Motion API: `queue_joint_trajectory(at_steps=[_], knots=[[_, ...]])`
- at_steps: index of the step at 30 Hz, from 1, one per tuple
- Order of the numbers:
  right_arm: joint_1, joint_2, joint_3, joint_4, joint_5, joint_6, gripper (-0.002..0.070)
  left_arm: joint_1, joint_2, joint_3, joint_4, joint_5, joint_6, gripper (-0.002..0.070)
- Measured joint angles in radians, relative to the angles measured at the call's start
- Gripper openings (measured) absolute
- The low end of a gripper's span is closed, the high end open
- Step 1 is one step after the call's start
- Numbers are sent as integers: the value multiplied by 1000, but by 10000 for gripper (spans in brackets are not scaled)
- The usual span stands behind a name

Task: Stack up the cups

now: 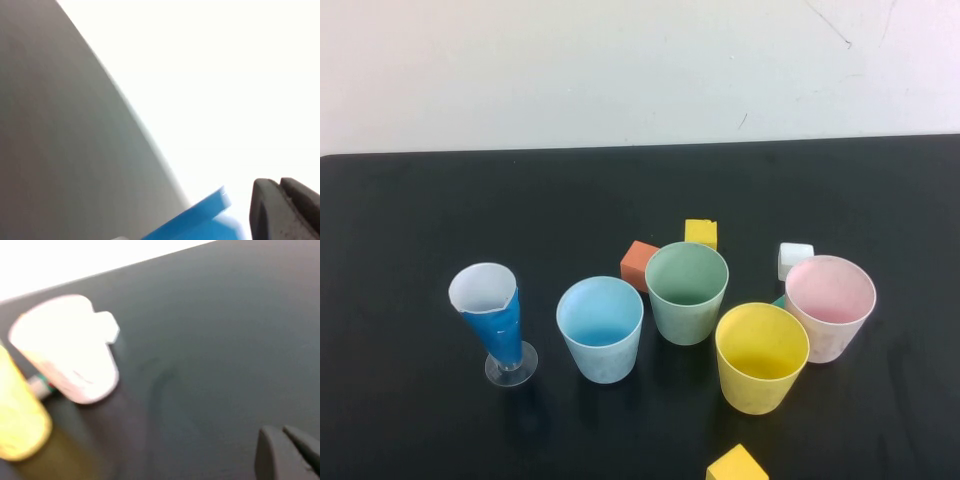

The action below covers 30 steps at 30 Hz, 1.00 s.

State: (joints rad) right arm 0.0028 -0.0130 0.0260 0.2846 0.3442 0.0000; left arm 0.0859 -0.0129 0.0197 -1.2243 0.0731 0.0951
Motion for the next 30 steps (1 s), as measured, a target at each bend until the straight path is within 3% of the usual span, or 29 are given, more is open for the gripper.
queue_joint_trajectory(at_steps=[8, 14, 26, 30], knots=[[0, 0, 2, 297, -30, 70, -3, 0, 0, 0, -441, -314, 0, -3], [0, 0, 2, 326, -53, 80, -3, 0, 0, 0, -532, -574, 65, -3], [0, 0, 2, 313, -53, 79, -3, 0, 0, 0, -542, -323, 269, -3], [0, 0, 2, 290, -53, 79, -3, 0, 0, 0, -538, -161, 300, -3]])
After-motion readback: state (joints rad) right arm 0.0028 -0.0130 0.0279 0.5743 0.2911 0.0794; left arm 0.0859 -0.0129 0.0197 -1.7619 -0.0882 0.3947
